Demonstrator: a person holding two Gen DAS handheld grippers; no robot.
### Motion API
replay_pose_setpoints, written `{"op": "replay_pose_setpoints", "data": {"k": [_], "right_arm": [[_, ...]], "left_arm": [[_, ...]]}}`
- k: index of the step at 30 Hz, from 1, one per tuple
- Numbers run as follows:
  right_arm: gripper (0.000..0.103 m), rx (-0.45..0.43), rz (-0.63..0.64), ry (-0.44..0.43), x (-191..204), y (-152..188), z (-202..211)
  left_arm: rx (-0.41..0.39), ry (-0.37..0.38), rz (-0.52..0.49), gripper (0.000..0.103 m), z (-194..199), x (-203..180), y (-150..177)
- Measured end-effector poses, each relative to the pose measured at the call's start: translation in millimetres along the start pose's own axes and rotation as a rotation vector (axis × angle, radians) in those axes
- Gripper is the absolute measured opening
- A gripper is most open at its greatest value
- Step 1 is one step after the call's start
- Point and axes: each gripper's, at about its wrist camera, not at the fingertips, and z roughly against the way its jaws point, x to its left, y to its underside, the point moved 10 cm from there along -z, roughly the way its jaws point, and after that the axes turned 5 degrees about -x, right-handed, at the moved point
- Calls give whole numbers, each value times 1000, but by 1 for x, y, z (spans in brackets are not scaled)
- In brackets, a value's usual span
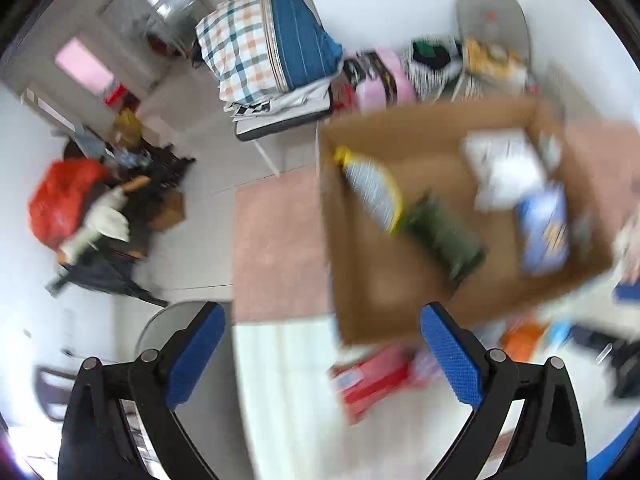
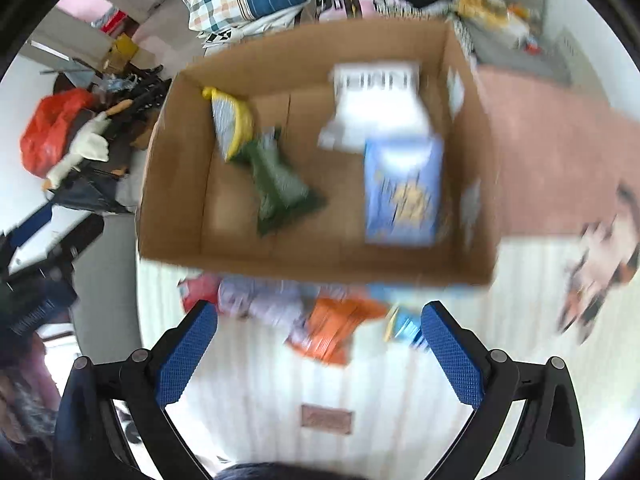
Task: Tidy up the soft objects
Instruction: 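Grasp the orange bag with the right tool while the left tool grasps the red bag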
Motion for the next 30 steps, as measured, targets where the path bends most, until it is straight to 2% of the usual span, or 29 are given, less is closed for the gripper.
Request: {"op": "replay_pose_setpoints", "data": {"k": [1, 3, 4, 5, 8, 10, 13, 16, 19, 23, 27, 30], "right_arm": [[102, -1, -14, 10, -3, 11, -7], [90, -16, -28, 59, -12, 31, -24], [76, 1, -26, 64, -13, 40, -35], [73, 41, -34, 62, -13, 50, -50], [73, 105, -61, 40, -13, 63, -78], [73, 116, -54, 55, -12, 66, -94], [73, 137, -52, 86, -13, 69, -109], [73, 145, -47, 118, -14, 72, -120], [73, 152, -48, 128, -12, 74, -125], [73, 166, -55, 124, -8, 76, -128], [73, 184, -82, 92, -10, 84, -131], [73, 196, -82, 81, -11, 88, -131]], "left_arm": [[38, -18, -55, 100, -14, -2, 21], [100, -26, -123, 100, -36, -7, 46], [129, -27, -153, 100, -48, -9, 58], [162, -18, -187, 98, -63, -13, 69], [195, -26, -304, 98, -93, -26, 87], [199, -24, -399, 98, -109, -39, 96], [212, 3, -483, 98, -125, -56, 110], [211, 19, -514, 100, -133, -64, 108], [254, 65, -467, 100, -135, -63, 101], [256, 106, -471, 100, -137, -65, 98], [308, 228, -502, 100, -137, -76, 111], [343, 241, -534, 97, -143, -81, 122]]}}
